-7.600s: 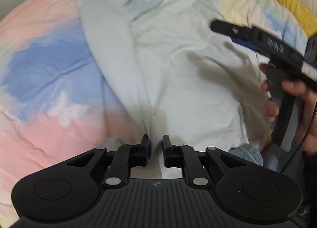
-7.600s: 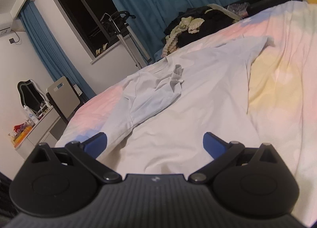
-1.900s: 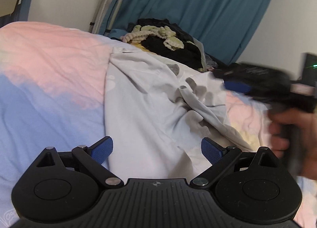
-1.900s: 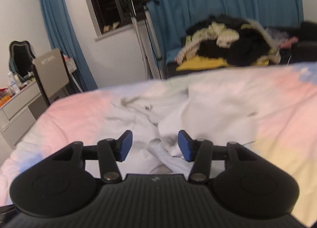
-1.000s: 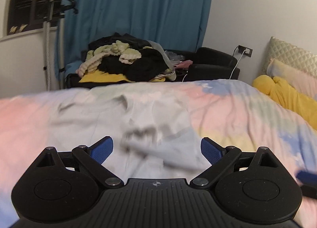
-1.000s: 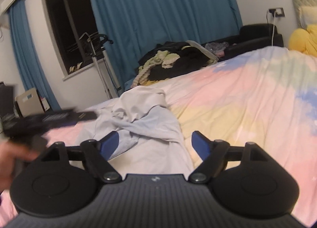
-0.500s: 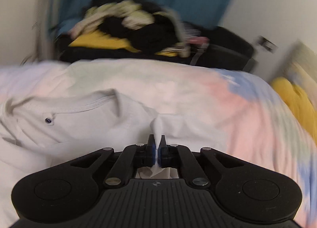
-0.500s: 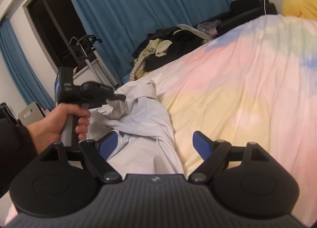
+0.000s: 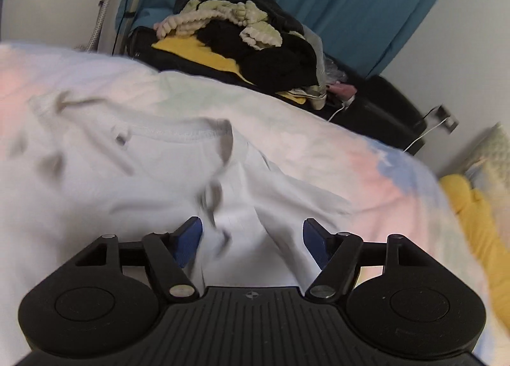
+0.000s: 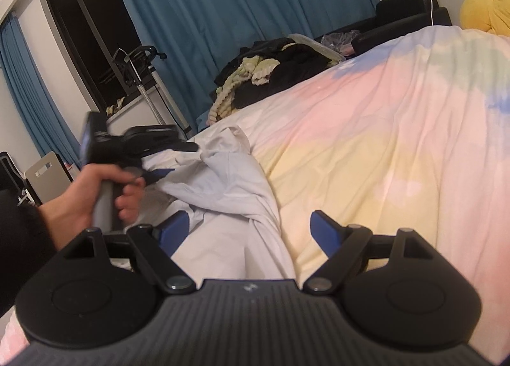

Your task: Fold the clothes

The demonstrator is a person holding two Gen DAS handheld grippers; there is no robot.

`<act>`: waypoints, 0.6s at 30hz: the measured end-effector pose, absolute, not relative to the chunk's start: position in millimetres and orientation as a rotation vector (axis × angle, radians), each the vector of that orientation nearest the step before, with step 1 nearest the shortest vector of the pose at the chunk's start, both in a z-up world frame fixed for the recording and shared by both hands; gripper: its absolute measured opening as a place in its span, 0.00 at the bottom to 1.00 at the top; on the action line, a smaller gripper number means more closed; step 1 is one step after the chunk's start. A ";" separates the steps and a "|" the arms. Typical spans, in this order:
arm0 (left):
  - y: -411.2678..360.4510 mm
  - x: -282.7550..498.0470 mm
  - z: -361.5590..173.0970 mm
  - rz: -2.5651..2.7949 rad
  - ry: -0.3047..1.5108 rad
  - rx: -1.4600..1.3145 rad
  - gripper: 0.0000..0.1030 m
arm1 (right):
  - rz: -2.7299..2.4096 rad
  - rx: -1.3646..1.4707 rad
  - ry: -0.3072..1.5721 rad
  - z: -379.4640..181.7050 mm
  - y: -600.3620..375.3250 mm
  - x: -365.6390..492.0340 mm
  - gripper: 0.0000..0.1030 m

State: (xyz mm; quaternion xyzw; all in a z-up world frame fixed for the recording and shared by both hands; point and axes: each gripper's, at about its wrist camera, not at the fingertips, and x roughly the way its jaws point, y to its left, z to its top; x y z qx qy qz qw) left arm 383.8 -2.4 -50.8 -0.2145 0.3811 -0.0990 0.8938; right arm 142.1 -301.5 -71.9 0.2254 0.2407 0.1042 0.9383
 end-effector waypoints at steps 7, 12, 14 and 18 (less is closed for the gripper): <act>3.6 330.9 -66.7 -0.183 0.873 -0.588 0.71 | 0.219 0.461 0.469 -61.1 -301.8 131.0 0.82; 10.7 346.3 -84.0 -0.128 0.831 -0.720 0.57 | 0.216 0.448 0.467 -60.0 -301.9 129.0 0.82; 9.1 350.9 -84.2 -0.130 0.820 -0.740 0.26 | 0.211 0.454 0.468 -60.7 -303.3 129.9 0.82; 4.2 337.9 -60.4 -0.156 0.764 -0.707 0.05 | 0.209 0.468 0.468 -61.9 -305.7 130.6 0.82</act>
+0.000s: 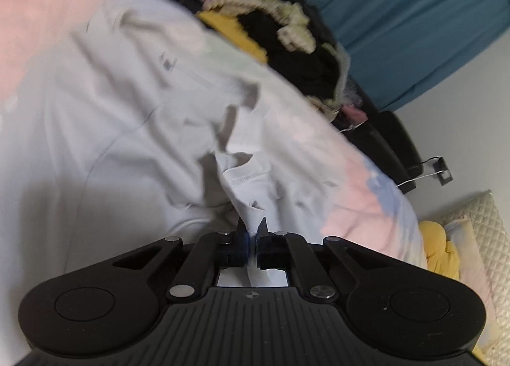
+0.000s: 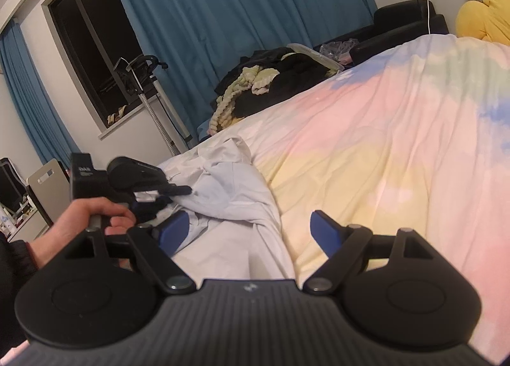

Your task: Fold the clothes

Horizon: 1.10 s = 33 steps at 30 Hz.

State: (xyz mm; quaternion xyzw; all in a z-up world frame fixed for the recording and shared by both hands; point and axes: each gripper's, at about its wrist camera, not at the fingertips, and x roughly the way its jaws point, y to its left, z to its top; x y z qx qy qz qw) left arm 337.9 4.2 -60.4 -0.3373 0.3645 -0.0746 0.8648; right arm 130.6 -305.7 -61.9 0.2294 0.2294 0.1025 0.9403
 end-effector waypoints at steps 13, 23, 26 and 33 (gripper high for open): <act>15.8 298.9 -98.4 -0.129 0.709 -0.562 0.07 | 0.235 0.372 0.466 -54.8 -291.4 126.0 0.82; -12.6 229.0 -38.0 -0.178 0.637 -0.316 0.55 | 0.313 0.357 0.400 -19.2 -301.7 91.6 0.82; -15.7 197.8 -16.3 -0.198 0.599 -0.260 0.65 | 0.305 0.340 0.401 -12.8 -303.5 78.7 0.82; -21.3 118.5 2.5 -0.219 0.571 -0.229 0.78 | 0.340 0.265 0.378 2.5 -295.8 41.3 0.82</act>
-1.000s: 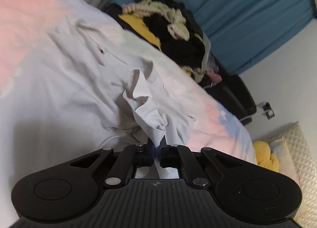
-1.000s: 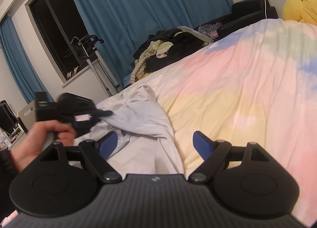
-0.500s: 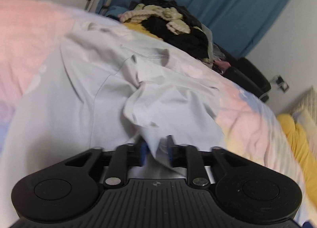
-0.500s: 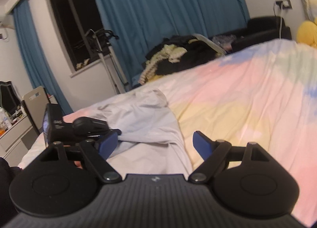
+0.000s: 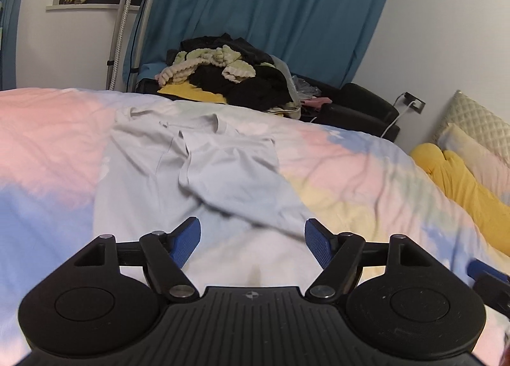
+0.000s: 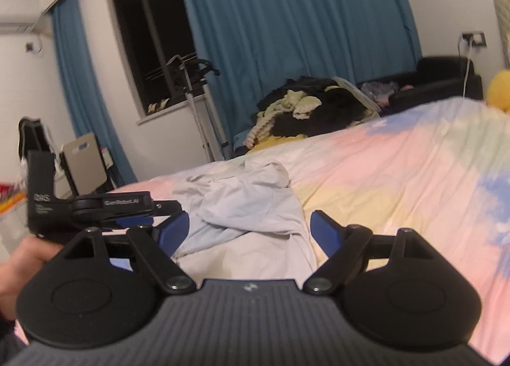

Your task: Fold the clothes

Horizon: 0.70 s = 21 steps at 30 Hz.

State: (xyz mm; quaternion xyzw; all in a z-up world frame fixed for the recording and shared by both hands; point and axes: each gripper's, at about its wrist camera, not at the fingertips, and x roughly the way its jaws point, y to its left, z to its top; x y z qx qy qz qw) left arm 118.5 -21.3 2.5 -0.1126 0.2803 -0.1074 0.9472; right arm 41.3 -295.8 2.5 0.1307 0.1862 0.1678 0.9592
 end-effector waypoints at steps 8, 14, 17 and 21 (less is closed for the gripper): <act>-29.7 60.9 -20.5 -0.233 0.569 -0.217 0.82 | 0.354 0.237 0.444 -11.6 -285.7 25.4 0.82; -45.6 60.5 -20.9 -0.260 0.556 -0.143 0.86 | 0.336 0.225 0.413 -9.6 -280.8 28.4 0.82; -61.3 65.9 -30.7 -0.312 0.592 -0.145 0.86 | 0.310 0.221 0.392 -6.1 -287.2 29.2 0.82; -92.3 69.0 -44.1 -0.379 0.621 -0.104 0.85 | 0.248 0.241 0.365 -5.3 -303.2 35.0 0.82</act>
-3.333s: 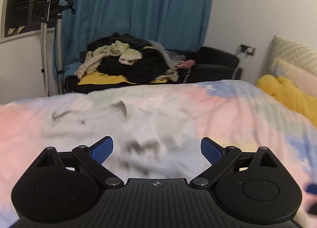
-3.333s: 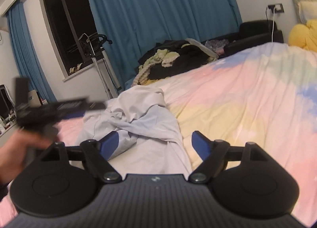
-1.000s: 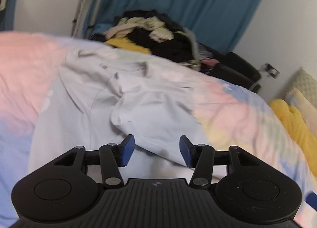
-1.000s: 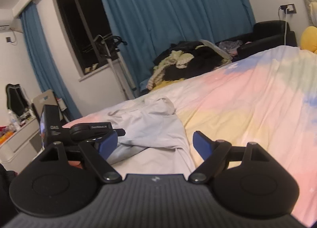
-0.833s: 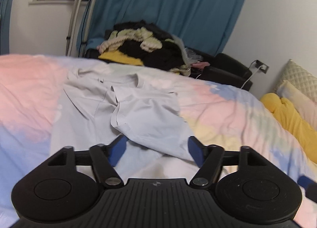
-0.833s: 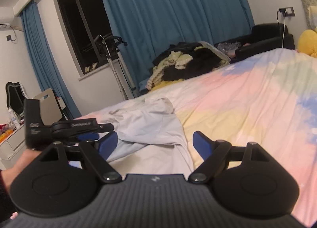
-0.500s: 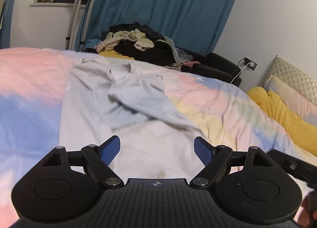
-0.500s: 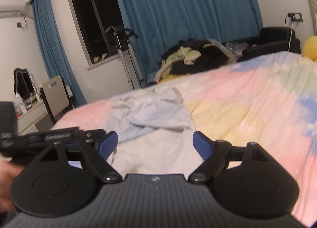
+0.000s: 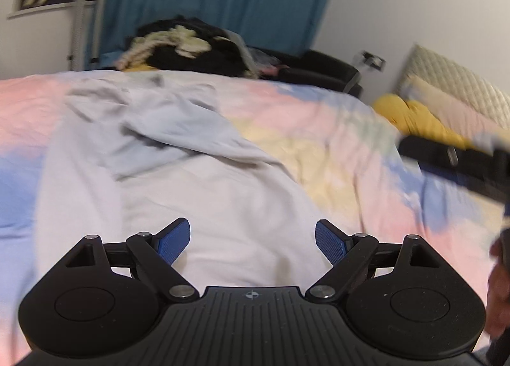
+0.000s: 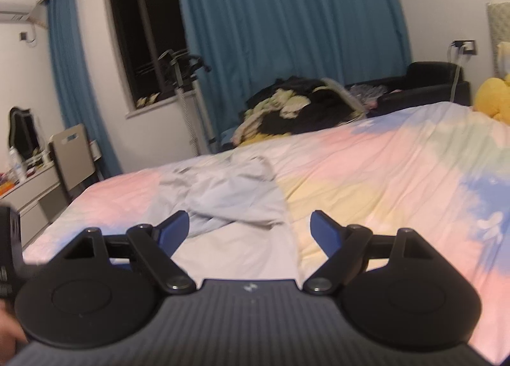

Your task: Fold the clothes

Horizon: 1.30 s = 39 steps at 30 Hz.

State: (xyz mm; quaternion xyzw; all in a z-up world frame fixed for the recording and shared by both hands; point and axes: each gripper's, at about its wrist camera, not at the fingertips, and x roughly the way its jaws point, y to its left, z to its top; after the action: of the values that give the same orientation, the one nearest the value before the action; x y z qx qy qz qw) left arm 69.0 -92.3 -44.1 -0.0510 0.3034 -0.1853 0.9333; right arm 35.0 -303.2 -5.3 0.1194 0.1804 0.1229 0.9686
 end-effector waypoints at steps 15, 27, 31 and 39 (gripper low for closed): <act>-190.3 85.9 -105.9 -0.397 0.681 0.135 0.71 | 0.120 0.396 0.371 -22.8 -354.3 51.8 0.82; -117.3 92.7 -68.5 -0.433 0.724 -0.263 0.07 | 0.102 0.434 0.400 -29.9 -359.0 57.4 0.82; -62.5 87.2 -59.8 -0.463 0.774 -0.569 0.07 | 0.107 0.433 0.415 -32.1 -356.0 58.1 0.82; 2.1 75.9 -81.6 -0.262 0.845 -0.636 0.07 | 0.140 0.489 0.491 -42.5 -350.6 69.0 0.82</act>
State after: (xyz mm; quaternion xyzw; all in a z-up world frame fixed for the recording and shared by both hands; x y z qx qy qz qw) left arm 75.9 2.1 -81.6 -0.3024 0.4020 -0.1244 0.8552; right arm 69.0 -350.6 -42.5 0.2393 0.2406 0.0687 0.9381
